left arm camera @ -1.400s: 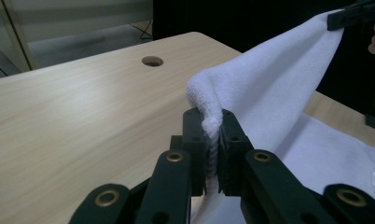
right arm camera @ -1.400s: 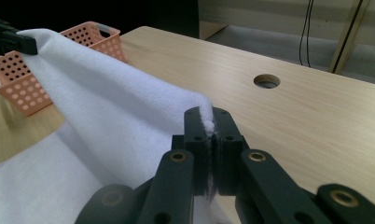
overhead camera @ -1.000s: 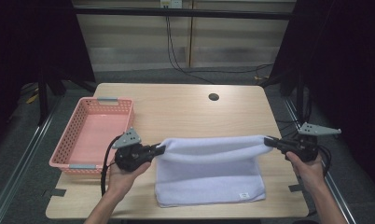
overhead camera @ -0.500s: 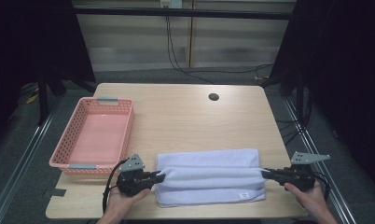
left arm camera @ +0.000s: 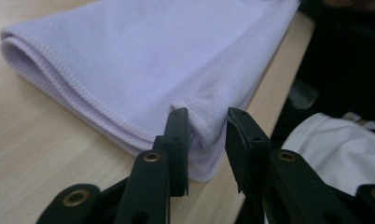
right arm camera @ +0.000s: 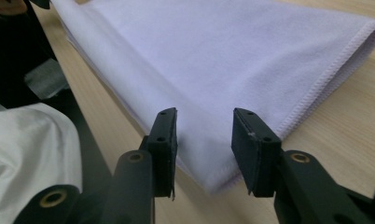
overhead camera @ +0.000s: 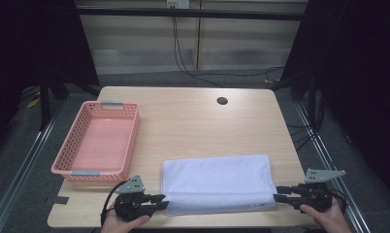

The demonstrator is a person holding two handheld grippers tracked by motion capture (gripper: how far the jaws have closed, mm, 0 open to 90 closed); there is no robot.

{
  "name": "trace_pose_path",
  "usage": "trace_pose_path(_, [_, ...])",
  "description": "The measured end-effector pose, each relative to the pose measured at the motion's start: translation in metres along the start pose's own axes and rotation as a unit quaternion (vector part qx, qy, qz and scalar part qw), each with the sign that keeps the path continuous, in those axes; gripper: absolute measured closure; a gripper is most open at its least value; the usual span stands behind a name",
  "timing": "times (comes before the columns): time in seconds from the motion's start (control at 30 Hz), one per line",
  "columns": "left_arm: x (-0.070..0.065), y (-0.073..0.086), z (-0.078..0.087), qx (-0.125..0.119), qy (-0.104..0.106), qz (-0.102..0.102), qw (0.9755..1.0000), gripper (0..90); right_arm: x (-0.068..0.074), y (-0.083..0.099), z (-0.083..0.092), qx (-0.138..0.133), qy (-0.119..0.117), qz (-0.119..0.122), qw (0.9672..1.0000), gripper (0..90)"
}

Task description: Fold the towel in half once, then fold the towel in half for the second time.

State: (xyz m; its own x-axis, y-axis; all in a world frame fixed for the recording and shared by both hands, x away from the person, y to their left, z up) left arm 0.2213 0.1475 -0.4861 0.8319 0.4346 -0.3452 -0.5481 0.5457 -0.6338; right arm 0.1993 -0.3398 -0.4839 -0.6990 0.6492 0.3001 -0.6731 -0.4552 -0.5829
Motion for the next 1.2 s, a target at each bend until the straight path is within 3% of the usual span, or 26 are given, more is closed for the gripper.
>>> trace_pose_path(0.07, [0.0, -0.004, 0.007, -0.024, 0.0, -0.004, 0.9997, 66.3, 0.001, -0.001, 0.003, -0.011, 0.011, -0.004, 0.9999, 56.8])
trace_pose_path(0.13, [0.006, -0.011, 0.008, -0.024, -0.013, -0.003, 0.9996, 64.1, 0.0, -0.005, 0.005, -0.022, 0.031, -0.007, 0.9993, 56.4])
trace_pose_path(0.23, [0.021, -0.022, -0.008, 0.004, -0.044, -0.014, 0.9989, 62.2, 0.001, -0.015, -0.003, -0.021, 0.041, -0.002, 0.9989, 55.3])
trace_pose_path(0.3, [0.031, -0.028, -0.018, 0.034, -0.069, -0.017, 0.9969, 62.7, 0.003, -0.023, -0.015, -0.013, 0.051, 0.002, 0.9986, 54.2])
trace_pose_path(0.33, [0.038, -0.031, -0.024, 0.045, -0.064, -0.018, 0.9968, 63.3, 0.004, -0.025, -0.019, -0.011, 0.048, 0.001, 0.9988, 53.8])
trace_pose_path(0.37, [0.044, -0.033, -0.029, 0.05, -0.065, -0.015, 0.9965, 63.5, 0.005, -0.028, -0.025, -0.004, 0.043, 0.001, 0.9991, 52.8])
trace_pose_path(0.43, [0.052, -0.035, -0.037, 0.067, -0.088, 0.001, 0.9938, 64.3, 0.007, -0.034, -0.038, 0.018, 0.038, 0.007, 0.9991, 50.6])
trace_pose_path(0.47, [0.055, -0.033, -0.041, 0.076, -0.079, 0.002, 0.994, 64.5, 0.008, -0.036, -0.044, 0.027, 0.034, 0.013, 0.999, 49.5])
trace_pose_path(0.5, [0.056, -0.032, -0.041, 0.071, -0.079, -0.006, 0.9943, 64.0, 0.009, -0.039, -0.051, 0.039, 0.033, 0.02, 0.9985, 48.4])
trace_pose_path(0.6, [0.057, -0.033, -0.045, 0.066, -0.073, 0.003, 0.9952, 64.3, 0.007, -0.042, -0.064, 0.054, 0.037, 0.02, 0.9976, 47.0])
trace_pose_path(0.63, [0.056, -0.035, -0.048, 0.067, -0.069, -0.001, 0.9954, 64.3, 0.005, -0.041, -0.069, 0.065, 0.052, 0.019, 0.9963, 46.9])
trace_pose_path(0.67, [0.055, -0.036, -0.05, 0.068, -0.067, -0.002, 0.9955, 64.3, 0.004, -0.041, -0.071, 0.065, 0.049, 0.025, 0.9963, 46.8])
trace_pose_path(0.7, [0.055, -0.038, -0.052, 0.068, -0.072, -0.004, 0.9951, 64.7, 0.003, -0.04, -0.07, 0.066, 0.047, 0.023, 0.9965, 48.7])
trace_pose_path(0.77, [0.054, -0.042, -0.056, 0.069, -0.072, -0.009, 0.995, 65.1, -0.003, -0.038, -0.067, 0.062, 0.072, 0.025, 0.9951, 49.1])
trace_pose_path(0.8, [0.055, -0.044, -0.058, 0.068, -0.072, -0.006, 0.9951, 65.1, -0.006, -0.036, -0.065, 0.06, 0.073, 0.023, 0.9953, 49.4])
trace_pose_path(1.07, [0.056, -0.055, -0.067, 0.069, -0.046, 0.004, 0.9966, 62.9, -0.022, -0.026, -0.052, 0.06, 0.093, 0.007, 0.9938, 52.6])
trace_pose_path(1.13, [0.053, -0.055, -0.065, 0.074, -0.046, -0.004, 0.9962, 56.6, -0.02, -0.025, -0.05, 0.072, 0.103, 0.008, 0.992, 52.5])
trace_pose_path(1.2, [0.052, -0.055, -0.06, 0.07, -0.048, 0.006, 0.9964, 53.0, -0.018, -0.024, -0.048, 0.071, 0.108, -0.003, 0.9916, 51.4])
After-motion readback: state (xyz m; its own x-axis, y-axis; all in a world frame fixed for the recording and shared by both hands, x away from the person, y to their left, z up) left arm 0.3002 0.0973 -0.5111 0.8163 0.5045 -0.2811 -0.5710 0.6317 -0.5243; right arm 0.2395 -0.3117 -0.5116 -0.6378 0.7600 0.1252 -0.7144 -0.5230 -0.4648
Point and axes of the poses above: each handheld gripper's, and its own axes: z roughly backward along the jaws, y roughly out of its underside, x roughly to its left, the point moved 3 cm from there along -z, roughly forward along the jaws, and after that the axes turned 13 degrees about x, right-handed, at the moved point
